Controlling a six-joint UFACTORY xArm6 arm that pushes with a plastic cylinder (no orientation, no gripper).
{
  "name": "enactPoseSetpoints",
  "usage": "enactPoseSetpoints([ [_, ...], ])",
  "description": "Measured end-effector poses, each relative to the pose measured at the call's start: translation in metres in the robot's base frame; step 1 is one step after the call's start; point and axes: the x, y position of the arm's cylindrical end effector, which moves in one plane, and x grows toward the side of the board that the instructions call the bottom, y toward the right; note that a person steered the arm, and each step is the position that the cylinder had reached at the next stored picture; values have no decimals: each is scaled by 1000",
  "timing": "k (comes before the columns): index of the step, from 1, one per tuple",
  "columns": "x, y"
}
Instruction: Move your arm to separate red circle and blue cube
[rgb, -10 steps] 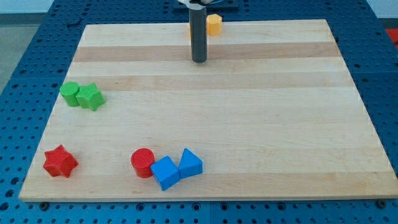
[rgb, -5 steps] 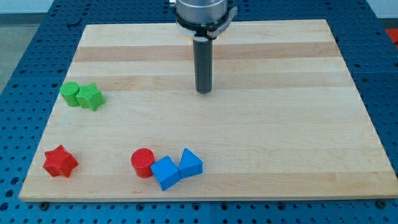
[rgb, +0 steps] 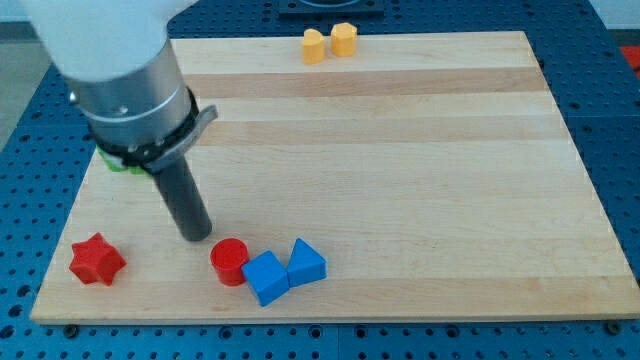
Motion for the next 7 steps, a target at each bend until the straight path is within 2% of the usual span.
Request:
enactPoseSetpoints([
  [2,70,1],
  [4,74,21],
  [7,51,46],
])
